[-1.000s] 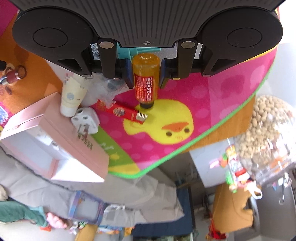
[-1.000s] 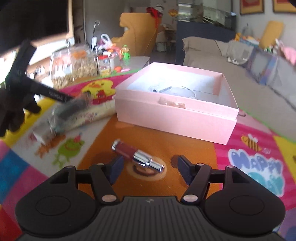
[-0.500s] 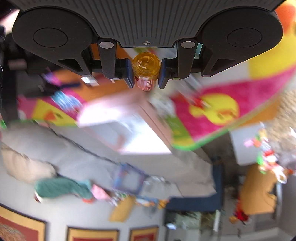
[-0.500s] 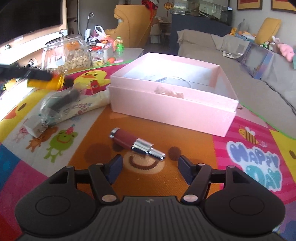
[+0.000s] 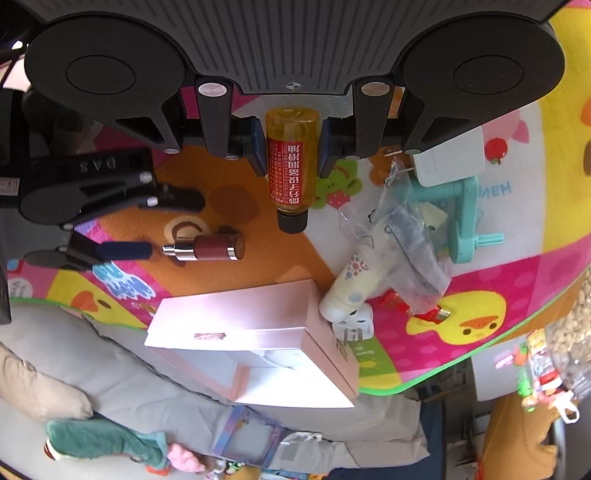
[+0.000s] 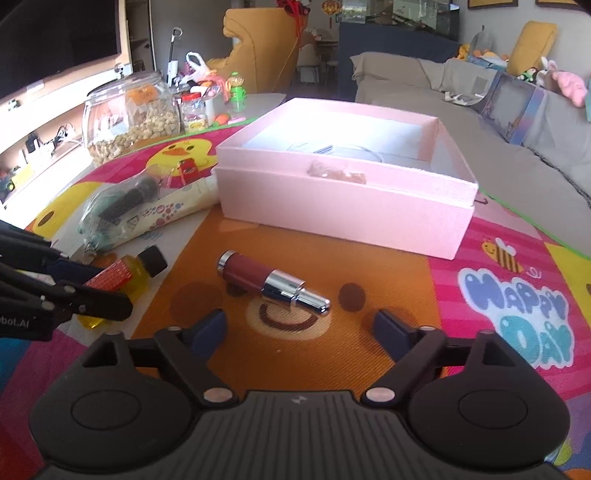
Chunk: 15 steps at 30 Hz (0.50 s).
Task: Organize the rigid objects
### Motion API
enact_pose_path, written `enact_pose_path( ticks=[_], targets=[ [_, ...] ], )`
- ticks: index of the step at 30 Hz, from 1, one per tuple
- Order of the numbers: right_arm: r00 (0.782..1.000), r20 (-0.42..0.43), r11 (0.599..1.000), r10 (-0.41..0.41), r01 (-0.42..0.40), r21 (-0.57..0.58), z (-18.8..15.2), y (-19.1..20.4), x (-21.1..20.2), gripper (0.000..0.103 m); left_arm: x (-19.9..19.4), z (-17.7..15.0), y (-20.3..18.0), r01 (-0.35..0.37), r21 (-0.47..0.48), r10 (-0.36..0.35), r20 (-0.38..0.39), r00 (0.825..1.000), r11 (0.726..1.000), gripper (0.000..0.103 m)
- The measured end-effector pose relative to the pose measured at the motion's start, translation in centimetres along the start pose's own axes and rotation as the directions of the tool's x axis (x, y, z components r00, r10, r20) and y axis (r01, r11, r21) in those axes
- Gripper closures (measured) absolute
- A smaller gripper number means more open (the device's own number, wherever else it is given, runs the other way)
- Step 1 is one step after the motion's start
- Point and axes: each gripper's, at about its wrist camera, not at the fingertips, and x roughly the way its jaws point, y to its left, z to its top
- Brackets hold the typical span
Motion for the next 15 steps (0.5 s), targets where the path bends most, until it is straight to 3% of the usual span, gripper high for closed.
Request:
enact_pose_path(
  ticks=[2,5,8,12,15],
  targets=[
    [0.999,-0.032,0.999,0.037,-0.036,0.017,0.2,0.0,0.2,0.000,0.0,-0.4,-0.2,-0.006,0.020,0.006,0.006,1.000,1.000,0.070],
    [0.998,-0.050,0.999,0.032,-0.033,-0.025,0.2,0.6,0.2,0.000,-0.1,-0.7,-0.9,-0.033,0.075,0.032,0.010,0.999,0.997,0.070],
    [0.998,-0.049,0.999,0.031,-0.033,-0.028,0.6,0.1,-0.1,0.012,-0.1,-0.7,-1.5,-0.058,0.083,0.057,0.014,0.998,0.995,0.070],
    [0.996,-0.023,0.996,-0.088,0.088,-0.025,1.0,-1.1,0.1,0.013,-0.2,-0.7,-1.6,-0.063,0.081,0.062,0.015,0.998,0.995,0.070],
    [0.972,0.030,0.970,-0.232,0.233,-0.066,0.7,-1.1,0.1,0.014,-0.3,-0.9,-1.3,-0.056,0.051,0.055,0.027,0.998,0.997,0.070]
  ],
)
